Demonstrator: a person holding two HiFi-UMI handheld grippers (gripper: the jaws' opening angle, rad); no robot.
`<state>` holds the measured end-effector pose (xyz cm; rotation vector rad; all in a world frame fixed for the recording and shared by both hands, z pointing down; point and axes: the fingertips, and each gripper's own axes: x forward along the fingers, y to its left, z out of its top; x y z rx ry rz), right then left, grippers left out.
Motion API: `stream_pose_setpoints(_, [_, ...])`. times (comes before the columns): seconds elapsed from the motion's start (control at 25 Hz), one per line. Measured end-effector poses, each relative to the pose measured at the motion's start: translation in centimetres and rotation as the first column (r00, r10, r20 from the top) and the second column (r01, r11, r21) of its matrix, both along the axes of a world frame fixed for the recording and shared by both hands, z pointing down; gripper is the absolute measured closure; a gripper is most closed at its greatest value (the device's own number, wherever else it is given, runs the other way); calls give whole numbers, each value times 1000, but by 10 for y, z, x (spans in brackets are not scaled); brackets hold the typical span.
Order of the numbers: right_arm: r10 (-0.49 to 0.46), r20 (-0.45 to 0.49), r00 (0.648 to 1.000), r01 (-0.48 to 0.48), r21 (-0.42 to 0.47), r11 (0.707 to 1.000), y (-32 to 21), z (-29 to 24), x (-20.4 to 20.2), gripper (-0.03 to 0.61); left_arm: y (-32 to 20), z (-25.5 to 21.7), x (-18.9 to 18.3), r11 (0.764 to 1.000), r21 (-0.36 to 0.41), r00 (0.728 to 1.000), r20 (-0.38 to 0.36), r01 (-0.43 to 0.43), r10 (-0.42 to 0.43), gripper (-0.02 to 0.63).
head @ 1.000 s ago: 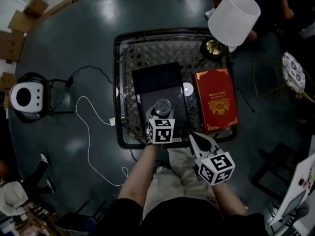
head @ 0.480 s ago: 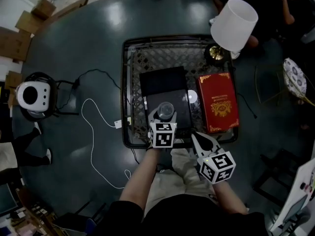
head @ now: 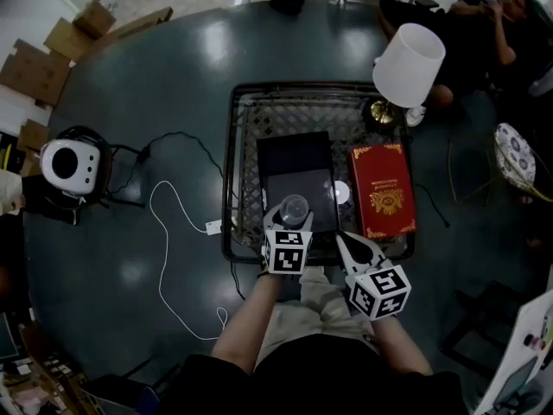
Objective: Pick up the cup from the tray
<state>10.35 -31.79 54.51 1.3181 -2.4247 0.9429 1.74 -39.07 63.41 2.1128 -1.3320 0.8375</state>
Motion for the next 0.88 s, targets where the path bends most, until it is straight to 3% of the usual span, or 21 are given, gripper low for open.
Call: stream_pose_setpoints(0.88, [-118, -67, 991, 122, 66, 990, 6, -12, -22, 568, 49, -40, -27, 998, 23, 998, -32, 61, -60, 337])
